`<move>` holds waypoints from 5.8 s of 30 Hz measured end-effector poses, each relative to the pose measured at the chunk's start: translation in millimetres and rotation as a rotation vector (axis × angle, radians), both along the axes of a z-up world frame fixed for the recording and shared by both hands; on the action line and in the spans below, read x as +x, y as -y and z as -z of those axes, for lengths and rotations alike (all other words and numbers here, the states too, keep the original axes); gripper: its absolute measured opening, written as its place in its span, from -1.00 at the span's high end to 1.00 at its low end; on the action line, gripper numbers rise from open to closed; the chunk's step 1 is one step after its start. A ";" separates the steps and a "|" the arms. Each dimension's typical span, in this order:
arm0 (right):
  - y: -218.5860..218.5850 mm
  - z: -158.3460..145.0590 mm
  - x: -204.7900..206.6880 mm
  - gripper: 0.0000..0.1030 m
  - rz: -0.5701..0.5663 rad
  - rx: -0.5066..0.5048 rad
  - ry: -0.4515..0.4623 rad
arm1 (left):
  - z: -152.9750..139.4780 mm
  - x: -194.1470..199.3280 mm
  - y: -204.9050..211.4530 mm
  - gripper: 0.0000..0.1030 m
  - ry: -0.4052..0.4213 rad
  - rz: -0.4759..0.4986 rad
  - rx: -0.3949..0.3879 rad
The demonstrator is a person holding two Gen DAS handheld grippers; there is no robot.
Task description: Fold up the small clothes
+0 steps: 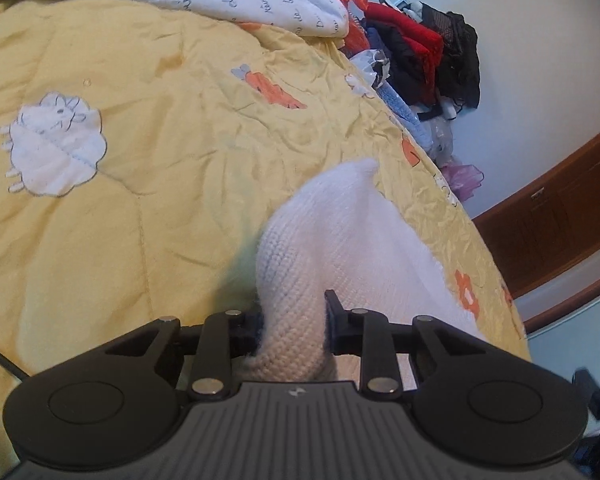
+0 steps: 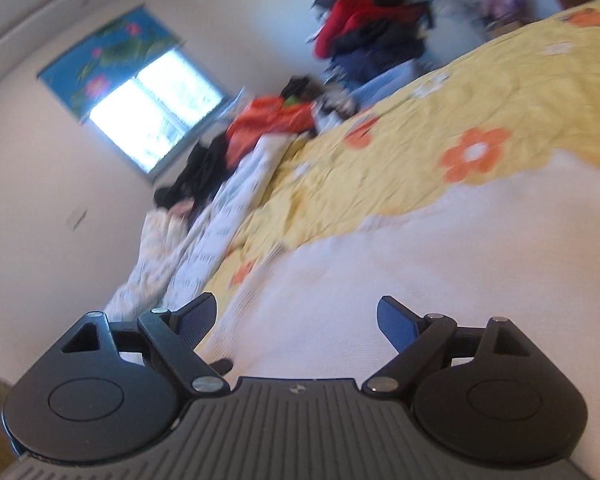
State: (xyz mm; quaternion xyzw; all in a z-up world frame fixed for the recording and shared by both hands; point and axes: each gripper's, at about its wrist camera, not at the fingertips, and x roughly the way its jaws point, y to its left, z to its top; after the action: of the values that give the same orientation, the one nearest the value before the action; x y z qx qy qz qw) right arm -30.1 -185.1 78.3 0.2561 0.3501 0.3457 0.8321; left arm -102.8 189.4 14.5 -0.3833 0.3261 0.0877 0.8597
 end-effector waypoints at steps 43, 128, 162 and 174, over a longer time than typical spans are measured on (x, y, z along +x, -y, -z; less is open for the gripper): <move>-137.3 -44.0 121.5 0.55 -0.501 -0.413 -0.042 | -78.9 -20.6 210.5 0.50 0.307 0.375 0.844; 226.1 58.0 -1.1 -0.53 0.290 -0.004 -0.166 | -6.0 -37.5 262.9 -0.19 0.407 0.802 1.125; 184.5 78.3 61.8 -0.74 0.096 -0.010 -0.217 | 22.3 158.2 170.5 -0.74 0.025 0.745 -0.269; 131.9 37.8 46.1 0.05 0.080 -0.049 -0.085 | -49.8 145.5 151.3 0.07 0.086 0.723 0.020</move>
State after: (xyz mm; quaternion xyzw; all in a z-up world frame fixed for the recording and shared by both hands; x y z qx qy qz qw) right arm 16.0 -317.0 40.5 0.2639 0.3829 0.2921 0.8357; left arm 42.7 38.1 64.3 -0.2381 0.4032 -0.2350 0.8518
